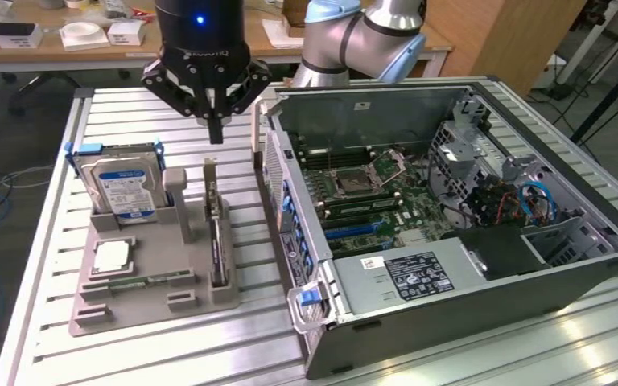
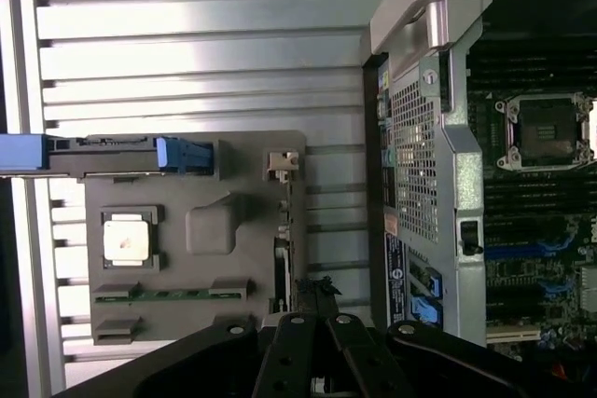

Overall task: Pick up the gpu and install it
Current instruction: 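Reach for the gpu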

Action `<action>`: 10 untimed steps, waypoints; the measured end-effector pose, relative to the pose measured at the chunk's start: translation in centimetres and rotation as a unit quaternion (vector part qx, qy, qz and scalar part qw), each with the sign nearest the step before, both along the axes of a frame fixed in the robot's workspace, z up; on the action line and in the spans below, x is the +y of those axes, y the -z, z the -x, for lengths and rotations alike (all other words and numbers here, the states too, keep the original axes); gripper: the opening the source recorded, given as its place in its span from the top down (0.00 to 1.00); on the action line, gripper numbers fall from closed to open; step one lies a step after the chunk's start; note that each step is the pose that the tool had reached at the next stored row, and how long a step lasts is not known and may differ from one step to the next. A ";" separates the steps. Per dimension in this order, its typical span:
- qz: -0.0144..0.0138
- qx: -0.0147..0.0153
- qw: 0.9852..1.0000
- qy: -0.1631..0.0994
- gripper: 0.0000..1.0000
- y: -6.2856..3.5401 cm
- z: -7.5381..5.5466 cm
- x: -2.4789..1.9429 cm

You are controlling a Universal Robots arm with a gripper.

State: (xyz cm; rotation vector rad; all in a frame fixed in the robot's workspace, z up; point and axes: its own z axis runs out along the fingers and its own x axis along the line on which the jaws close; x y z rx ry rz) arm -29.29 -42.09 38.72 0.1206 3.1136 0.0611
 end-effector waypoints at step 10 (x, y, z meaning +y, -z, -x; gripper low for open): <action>0.000 0.000 1.000 0.000 0.89 0.02 0.3 -0.23</action>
